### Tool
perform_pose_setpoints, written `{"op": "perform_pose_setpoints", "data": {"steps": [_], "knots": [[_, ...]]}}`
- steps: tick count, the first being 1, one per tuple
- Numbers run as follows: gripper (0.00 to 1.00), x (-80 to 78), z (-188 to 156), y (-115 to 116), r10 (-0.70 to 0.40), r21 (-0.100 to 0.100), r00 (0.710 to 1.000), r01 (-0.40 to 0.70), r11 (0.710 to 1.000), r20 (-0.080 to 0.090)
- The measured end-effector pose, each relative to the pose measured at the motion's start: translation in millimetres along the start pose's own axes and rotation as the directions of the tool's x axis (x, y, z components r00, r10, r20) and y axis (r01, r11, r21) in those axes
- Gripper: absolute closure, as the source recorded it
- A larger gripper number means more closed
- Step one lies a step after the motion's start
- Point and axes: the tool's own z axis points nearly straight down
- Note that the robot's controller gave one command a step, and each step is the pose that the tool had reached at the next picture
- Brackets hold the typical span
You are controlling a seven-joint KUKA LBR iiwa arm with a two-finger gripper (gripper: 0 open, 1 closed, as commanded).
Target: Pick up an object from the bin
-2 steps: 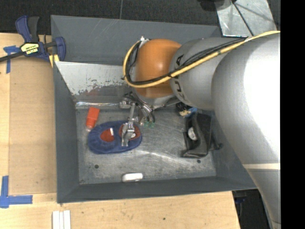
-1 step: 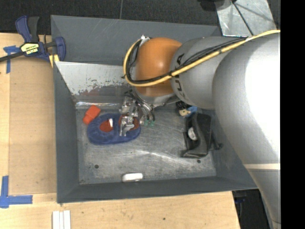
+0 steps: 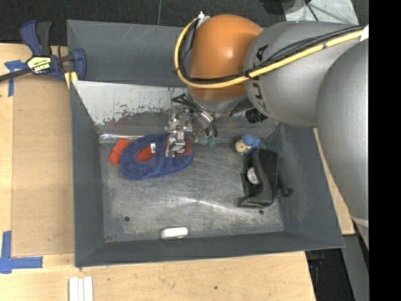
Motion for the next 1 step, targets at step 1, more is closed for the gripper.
{"op": "perform_pose_setpoints", "data": {"steps": [1], "knots": [[1.00, -1.4, -12.9, 0.1, -0.001, 0.002, 1.000, 0.001, 1.000, -0.006]]}}
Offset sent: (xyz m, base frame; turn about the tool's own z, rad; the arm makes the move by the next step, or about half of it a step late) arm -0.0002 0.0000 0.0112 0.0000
